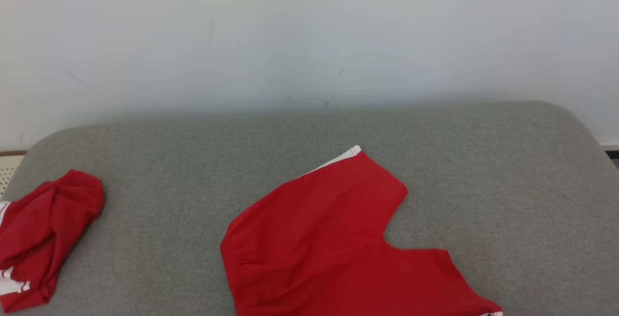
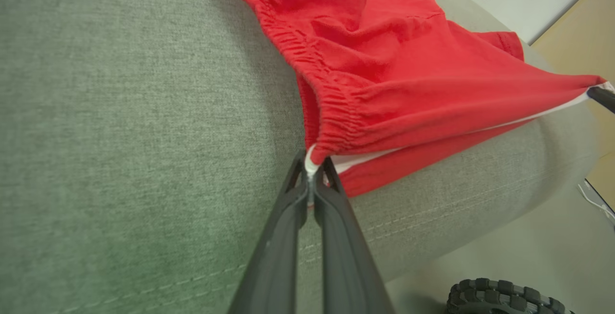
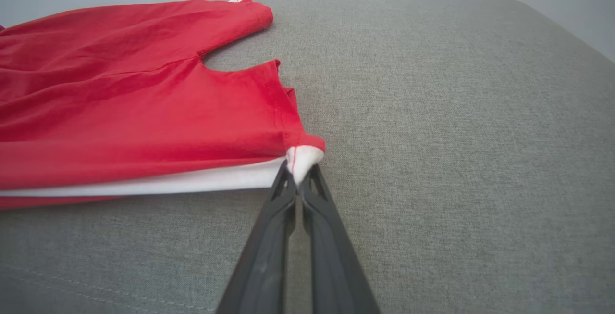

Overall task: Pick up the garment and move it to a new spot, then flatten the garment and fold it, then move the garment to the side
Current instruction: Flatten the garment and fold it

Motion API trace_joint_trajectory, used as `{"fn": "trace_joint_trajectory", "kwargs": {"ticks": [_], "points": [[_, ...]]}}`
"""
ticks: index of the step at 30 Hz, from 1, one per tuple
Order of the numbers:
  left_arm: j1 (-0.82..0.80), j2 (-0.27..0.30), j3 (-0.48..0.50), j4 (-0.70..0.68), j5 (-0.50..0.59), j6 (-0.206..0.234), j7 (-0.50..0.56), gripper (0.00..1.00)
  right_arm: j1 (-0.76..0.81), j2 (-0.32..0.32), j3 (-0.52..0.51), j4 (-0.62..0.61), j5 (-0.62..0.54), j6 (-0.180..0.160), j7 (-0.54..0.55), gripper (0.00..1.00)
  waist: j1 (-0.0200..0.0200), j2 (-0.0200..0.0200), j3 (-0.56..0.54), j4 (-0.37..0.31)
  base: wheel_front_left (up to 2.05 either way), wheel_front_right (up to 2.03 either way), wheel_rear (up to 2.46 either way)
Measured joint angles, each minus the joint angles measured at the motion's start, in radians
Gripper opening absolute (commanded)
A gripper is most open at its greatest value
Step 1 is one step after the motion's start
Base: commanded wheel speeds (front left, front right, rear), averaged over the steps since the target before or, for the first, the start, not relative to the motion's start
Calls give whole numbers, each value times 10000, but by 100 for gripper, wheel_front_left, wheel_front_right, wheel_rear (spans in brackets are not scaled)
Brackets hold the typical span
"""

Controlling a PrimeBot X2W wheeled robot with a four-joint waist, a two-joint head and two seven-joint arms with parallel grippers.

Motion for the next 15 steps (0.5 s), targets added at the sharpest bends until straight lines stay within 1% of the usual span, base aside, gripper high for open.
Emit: {"fn": "trace_joint_trajectory", "kwargs": {"ticks": [4, 7, 11, 15], "points": [[-91, -33, -107, -604, -35, 13, 2, 0, -154, -38, -251, -199, -109, -2, -2, 0, 0, 1, 84, 98, 0, 0, 0], [-341, -56, -196, -1064, -50, 31, 0, 0, -574, -58, -303, -196, -169, -19, -2, 0, 0, 1, 192, 206, 0, 0, 0], [-808, -169, -198, -1672, -123, 52, 0, 0, -1602, -73, -408, 33, -77, -38, -4, 0, 0, 0, 433, 354, 0, 0, 0], [-1268, -341, -274, -1898, -221, 54, 0, 0, -2636, -146, -280, 389, -69, -46, -4, 0, 1, 1, 674, 629, 0, 0, 0]]}}
